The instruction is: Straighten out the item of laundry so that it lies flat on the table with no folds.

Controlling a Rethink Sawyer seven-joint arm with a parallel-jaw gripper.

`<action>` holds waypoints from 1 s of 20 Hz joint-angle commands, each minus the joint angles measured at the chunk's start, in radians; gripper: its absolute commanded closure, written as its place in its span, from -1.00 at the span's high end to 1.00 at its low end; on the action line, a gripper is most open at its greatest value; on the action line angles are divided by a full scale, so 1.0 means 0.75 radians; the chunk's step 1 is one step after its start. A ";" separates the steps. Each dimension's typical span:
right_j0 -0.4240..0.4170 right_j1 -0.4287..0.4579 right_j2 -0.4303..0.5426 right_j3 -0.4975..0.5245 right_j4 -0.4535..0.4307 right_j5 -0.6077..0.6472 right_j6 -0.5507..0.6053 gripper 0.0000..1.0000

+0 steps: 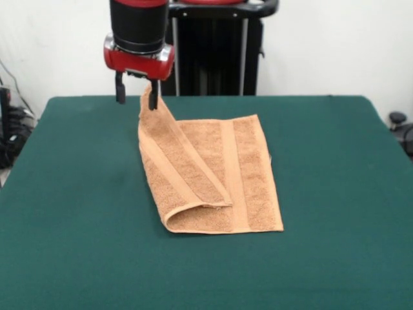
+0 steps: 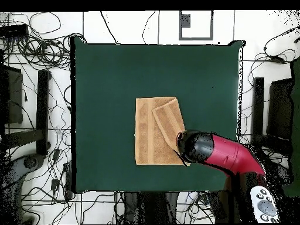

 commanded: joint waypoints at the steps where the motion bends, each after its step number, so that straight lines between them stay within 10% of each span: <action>1: 0.035 0.046 0.186 0.087 0.025 0.114 0.053 1.00; 20: -0.117 0.016 0.426 0.111 -0.058 0.212 -0.259 1.00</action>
